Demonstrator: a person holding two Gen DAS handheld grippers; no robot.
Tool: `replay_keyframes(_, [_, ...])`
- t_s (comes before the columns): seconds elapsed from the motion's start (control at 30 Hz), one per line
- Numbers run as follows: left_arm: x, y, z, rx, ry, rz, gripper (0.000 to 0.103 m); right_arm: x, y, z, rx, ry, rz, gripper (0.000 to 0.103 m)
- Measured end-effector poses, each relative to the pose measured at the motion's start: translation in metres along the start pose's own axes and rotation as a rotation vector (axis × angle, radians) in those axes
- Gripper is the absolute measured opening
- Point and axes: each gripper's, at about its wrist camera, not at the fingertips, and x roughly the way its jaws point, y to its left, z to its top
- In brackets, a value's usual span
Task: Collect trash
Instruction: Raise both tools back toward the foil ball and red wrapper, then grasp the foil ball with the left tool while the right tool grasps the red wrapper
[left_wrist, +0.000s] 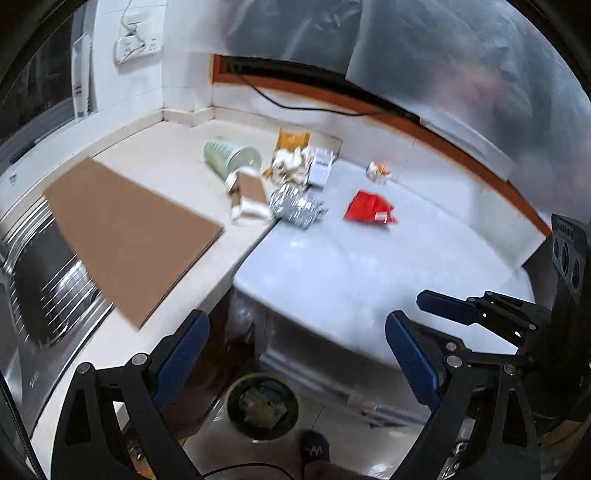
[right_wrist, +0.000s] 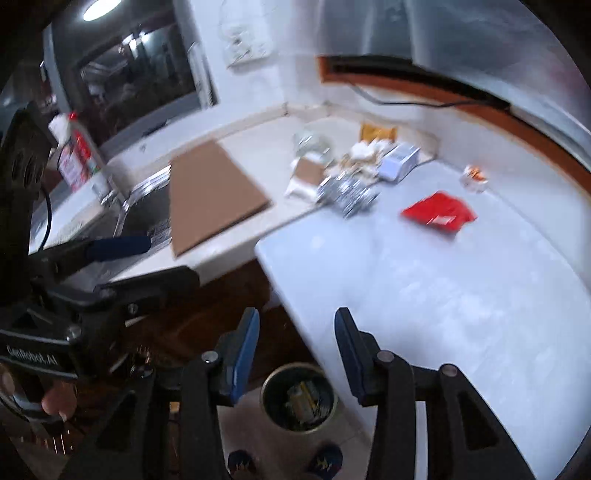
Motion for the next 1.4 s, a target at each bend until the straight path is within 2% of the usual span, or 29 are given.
replay_keyframes(0.2, [0.034,-0.011,0.038,-0.053,0.022,-0.001,0.095,0.007,-0.057,0.040,0.102,-0.003,-0.054,0.043])
replay_keyframes(0.4, [0.072,-0.010,0.070,-0.112,0.016,0.008,0.095,0.044,-0.126,0.070,0.259,0.048,-0.070,0.043])
replay_keyframes(0.57, [0.101,-0.007,0.088,-0.150,0.020,0.026,0.095,0.071,-0.159,0.082,0.337,0.071,-0.090,0.043])
replay_keyframes(0.7, [0.118,-0.005,0.095,-0.177,0.028,0.040,0.095,0.096,-0.174,0.088,0.365,0.097,-0.129,0.043])
replay_keyframes(0.93, [0.136,-0.003,0.096,-0.204,0.048,0.053,0.095,0.131,-0.183,0.088,0.389,0.144,-0.135,0.043])
replay_keyframes(1.17, [0.145,0.003,0.094,-0.242,0.063,0.062,0.095,0.142,-0.169,0.091,0.304,0.124,-0.144,0.045])
replay_keyframes(1.27, [0.149,0.007,0.095,-0.270,0.068,0.059,0.095,0.142,-0.166,0.090,0.267,0.111,-0.154,0.040])
replay_keyframes(1.3, [0.150,0.009,0.095,-0.281,0.072,0.057,0.095,0.142,-0.165,0.090,0.252,0.108,-0.164,0.032])
replay_keyframes(1.4, [0.156,0.012,0.095,-0.313,0.085,0.050,0.095,0.141,-0.167,0.088,0.234,0.102,-0.161,0.020])
